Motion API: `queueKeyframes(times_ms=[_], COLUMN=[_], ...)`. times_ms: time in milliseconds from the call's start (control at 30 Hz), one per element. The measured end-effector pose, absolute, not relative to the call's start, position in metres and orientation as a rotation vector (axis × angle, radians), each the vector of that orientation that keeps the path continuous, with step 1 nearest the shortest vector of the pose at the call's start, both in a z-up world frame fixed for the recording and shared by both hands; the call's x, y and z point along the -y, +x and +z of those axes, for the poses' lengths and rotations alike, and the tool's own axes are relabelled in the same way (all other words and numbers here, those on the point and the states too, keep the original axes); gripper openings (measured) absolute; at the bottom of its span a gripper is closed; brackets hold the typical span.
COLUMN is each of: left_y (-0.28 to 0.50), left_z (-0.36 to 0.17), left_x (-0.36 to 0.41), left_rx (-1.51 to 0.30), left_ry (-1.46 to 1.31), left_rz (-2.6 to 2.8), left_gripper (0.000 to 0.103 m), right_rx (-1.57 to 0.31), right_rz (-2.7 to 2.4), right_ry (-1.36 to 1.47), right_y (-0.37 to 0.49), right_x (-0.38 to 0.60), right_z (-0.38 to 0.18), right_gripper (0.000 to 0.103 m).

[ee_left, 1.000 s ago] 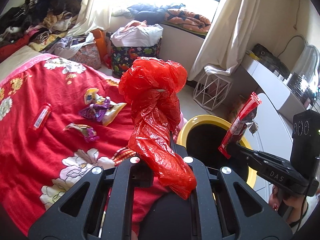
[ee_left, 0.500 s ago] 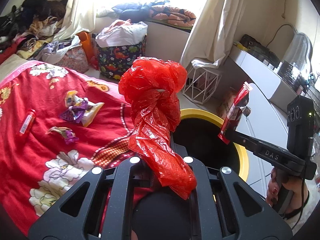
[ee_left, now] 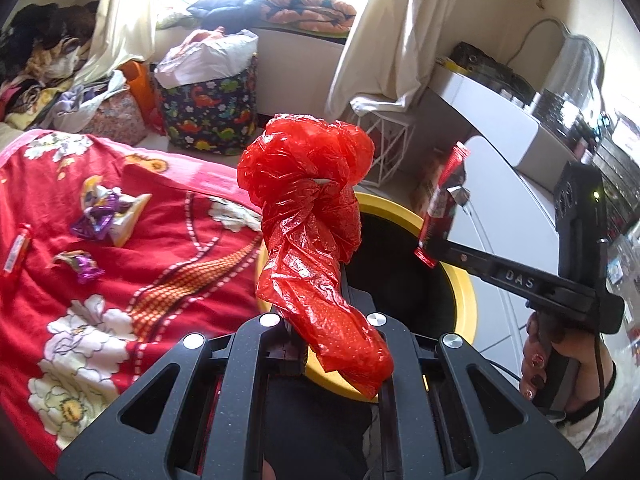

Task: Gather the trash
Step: 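Carry the red plastic bag and red snack bag over the yellow-rimmed bin, then open both tools to drop both bags into the bin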

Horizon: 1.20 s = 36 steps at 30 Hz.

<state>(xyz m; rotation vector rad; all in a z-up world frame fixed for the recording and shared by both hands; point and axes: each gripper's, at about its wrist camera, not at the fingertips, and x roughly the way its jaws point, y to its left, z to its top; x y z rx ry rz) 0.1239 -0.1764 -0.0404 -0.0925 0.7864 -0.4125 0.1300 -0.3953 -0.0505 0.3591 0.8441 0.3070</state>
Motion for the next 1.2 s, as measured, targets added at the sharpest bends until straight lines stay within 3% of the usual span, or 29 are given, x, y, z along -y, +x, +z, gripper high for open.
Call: queueKeyframes(times_ms=[733,800,833,867,900,933,1033,1100,1200], left_y=[0.143,0.144,0.144,0.145,0.145,0.144,0.141,0.138,0.136], left_z=[-0.069,-0.07,-0.072,-0.073,-0.073,-0.073,-0.069,-0.066,-0.063], left_x=[0.232,0.236,0.237,0.238,0.237,0.235,0.229,0.223,0.215], left_rx=[-0.871,-0.872,-0.873,-0.875,-0.871,-0.863,-0.844,-0.826,-0.816], left_ry=[-0.036,-0.03,-0.026,-0.026,-0.03,-0.032,-0.041,-0.045,-0.059], left_rz=[-0.516,-0.522,-0.519,-0.515,-0.502,-0.49,-0.467,-0.437,-0.415], left_gripper=[0.006,0.009,0.014,0.033,0.044,0.06,0.073,0.092,0.092], right_rx=[-0.897,-0.901,-0.903,-0.903,-0.901,-0.897,-0.892,-0.886,-0.874], right_rz=[0.2,0.199,0.196,0.19,0.182,0.175,0.157,0.153,0.152], right_ry=[0.446,0.458,0.462,0.465,0.471,0.478,0.482,0.485,0.48], right_y=[0.132,0.132,0.131,0.131,0.13,0.129,0.127,0.126,0.126], right_x=[0.439,0.441,0.442,0.444,0.446,0.447,0.449,0.448,0.447], right_z=[-0.075,-0.076,-0.076,-0.076,-0.076,-0.076,-0.076,-0.075,-0.072], right_gripper=[0.007,0.013,0.019,0.031,0.041,0.044,0.051,0.057,0.062])
